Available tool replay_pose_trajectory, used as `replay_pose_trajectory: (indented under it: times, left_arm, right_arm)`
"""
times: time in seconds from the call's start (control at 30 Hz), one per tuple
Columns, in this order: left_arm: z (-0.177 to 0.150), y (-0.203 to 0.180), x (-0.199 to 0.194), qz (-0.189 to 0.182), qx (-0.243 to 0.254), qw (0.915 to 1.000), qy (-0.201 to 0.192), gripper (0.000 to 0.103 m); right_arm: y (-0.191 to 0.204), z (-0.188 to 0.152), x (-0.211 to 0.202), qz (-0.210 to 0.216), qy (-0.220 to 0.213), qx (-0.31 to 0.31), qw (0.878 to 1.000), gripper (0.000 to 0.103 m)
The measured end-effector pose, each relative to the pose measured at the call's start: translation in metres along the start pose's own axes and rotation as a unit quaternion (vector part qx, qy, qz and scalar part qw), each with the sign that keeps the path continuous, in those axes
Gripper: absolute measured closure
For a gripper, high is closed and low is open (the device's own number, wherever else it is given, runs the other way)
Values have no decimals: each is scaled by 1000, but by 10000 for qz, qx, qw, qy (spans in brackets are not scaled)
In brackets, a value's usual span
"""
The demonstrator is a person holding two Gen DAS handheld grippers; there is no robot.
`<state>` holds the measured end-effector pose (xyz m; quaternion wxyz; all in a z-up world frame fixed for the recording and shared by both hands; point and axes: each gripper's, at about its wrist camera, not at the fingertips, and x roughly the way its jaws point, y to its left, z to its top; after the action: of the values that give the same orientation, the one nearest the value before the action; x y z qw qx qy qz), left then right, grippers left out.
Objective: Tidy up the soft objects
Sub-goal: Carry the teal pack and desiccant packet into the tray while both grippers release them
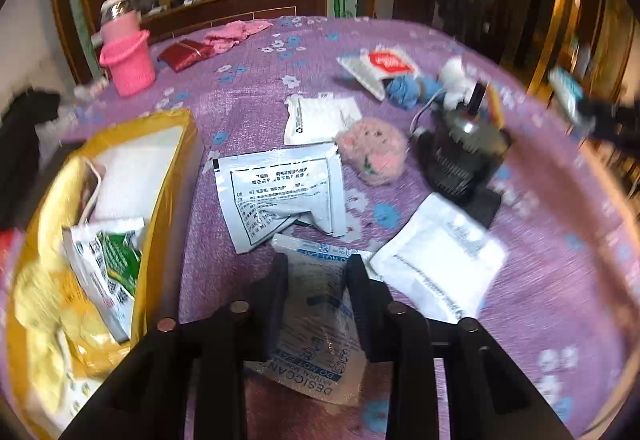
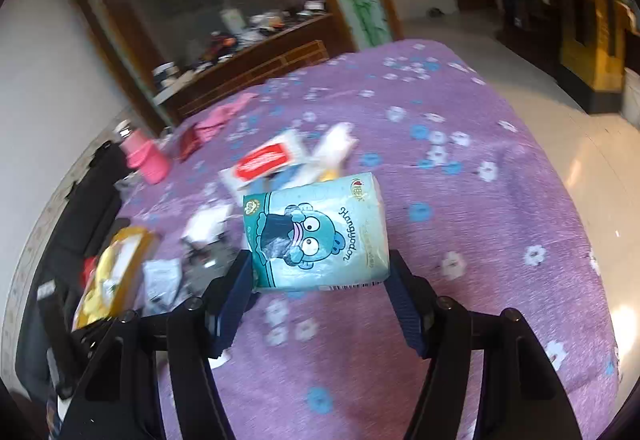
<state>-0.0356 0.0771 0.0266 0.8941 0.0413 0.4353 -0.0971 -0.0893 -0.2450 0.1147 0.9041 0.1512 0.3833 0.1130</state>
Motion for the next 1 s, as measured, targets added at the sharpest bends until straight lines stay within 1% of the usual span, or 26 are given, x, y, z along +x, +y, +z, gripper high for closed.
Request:
replay_pose_trajectory:
  times: [0.1, 0.2, 0.3, 0.37, 0.5, 0.57, 0.63, 0.73, 0.8, 0.93, 0.97, 1.0]
  left_arm:
    - [-2, 6, -15, -217, -195, 9994, -181, 79]
    - [-6, 13, -35, -537, -408, 9970, -378, 80]
    - [-11, 29, -61, -885, -734, 9914, -629, 80]
    - [-16, 45, -82, -1074, -976, 9858, -842, 80]
    - [-28, 90, -118, -1193, -1523, 9744, -1144, 80]
    - [-37, 112, -126, -1078, -1759, 9711, -1201, 80]
    - [-48, 138, -131, -755, -2012, 9690, -1217, 80]
    - [-64, 167, -125, -531, -2399, 9632, -1085, 80]
    - [-71, 179, -121, -412, -2528, 9609, -1047, 80]
    - [-73, 193, -106, -12, -2607, 9610, -922, 79]
    - [-73, 196, -99, 97, -2613, 9614, -853, 76]
    - [-75, 198, -96, 114, -2624, 9615, -809, 70]
  right_arm:
    - [25, -7, -7, 235, -10, -235, 9994, 38]
    - [51, -11, -6, 502, 72, -400, 9979, 38]
    - [91, -16, -1, 824, 181, -688, 9941, 38]
    - [116, -20, 5, 995, 275, -885, 9907, 38]
    - [171, -32, 21, 1324, 541, -1328, 9808, 38]
    - [196, -41, 30, 1474, 700, -1506, 9750, 38]
    - [226, -52, 42, 1548, 847, -1761, 9684, 38]
    - [258, -62, 58, 1653, 1042, -1985, 9604, 38]
    - [277, -67, 69, 1638, 1148, -2109, 9568, 38]
    - [307, -75, 92, 1508, 1325, -2280, 9527, 38]
    - [313, -78, 98, 1482, 1405, -2306, 9514, 38]
    - [318, -81, 103, 1465, 1488, -2334, 9497, 38]
